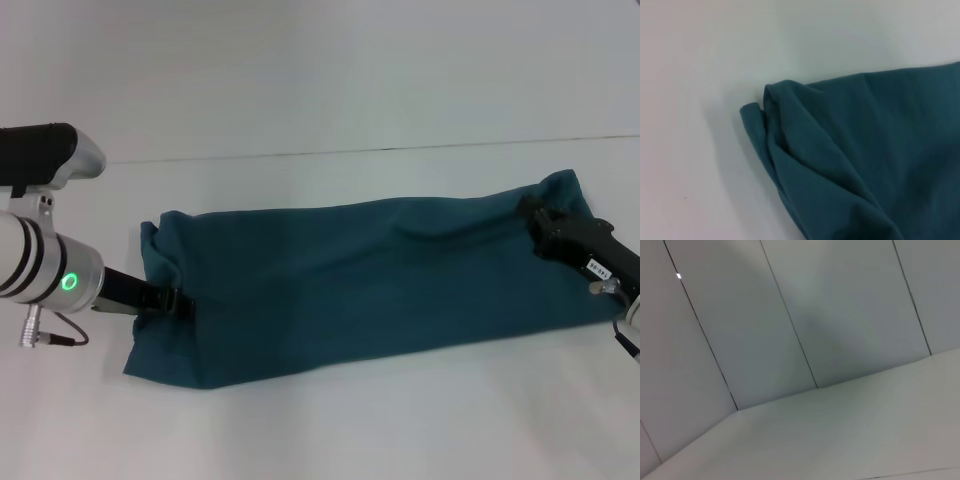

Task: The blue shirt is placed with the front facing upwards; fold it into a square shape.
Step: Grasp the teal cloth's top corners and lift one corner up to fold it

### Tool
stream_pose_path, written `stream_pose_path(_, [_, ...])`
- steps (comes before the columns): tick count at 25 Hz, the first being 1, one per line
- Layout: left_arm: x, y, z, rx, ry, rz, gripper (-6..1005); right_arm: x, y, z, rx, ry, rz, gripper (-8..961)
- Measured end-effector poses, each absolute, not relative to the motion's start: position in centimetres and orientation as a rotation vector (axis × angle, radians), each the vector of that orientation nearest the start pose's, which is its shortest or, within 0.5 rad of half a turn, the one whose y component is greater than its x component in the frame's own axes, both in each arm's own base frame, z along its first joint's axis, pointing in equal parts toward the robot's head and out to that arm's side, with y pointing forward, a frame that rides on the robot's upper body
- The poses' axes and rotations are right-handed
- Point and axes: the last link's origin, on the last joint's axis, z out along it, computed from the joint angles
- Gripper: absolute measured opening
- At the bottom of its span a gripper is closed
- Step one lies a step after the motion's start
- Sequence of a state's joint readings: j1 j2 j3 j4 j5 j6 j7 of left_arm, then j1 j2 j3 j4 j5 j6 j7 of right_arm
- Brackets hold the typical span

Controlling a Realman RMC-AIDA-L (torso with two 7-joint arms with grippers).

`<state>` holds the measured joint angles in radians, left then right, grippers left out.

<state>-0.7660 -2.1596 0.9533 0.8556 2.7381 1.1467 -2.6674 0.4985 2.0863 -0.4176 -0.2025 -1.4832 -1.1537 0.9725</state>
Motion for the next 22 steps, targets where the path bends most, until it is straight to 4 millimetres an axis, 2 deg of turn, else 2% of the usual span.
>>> stream_pose_path(5, [-23.3,40.9,-2.5,-2.184,-1.425,0.136,443,32.5,34.4,-0.8,-1.869,0.913,0.937,21])
stream_pose_path(9, [-22.3,41.0,-2.0,-2.198,-1.396,0.102,318,32.3,34.4,-0.7,-1.868,0.899,0.949,21])
stream_pose_path(14, [-20.6,40.8,-1.2,-2.245,-1.365,0.032,100,32.5,34.2,-0.5,-1.847,0.900,0.964,20])
stream_pose_path(18, [-19.8,40.7,-0.8,-2.265,-1.352,-0.001,92,32.1,34.4,-0.8,-1.860,0.881,0.961,20])
stream_pose_path(22, [-18.8,40.5,-0.1,-2.283,-1.328,-0.042,88,30.7,34.8,-2.2,-1.912,0.843,0.960,20])
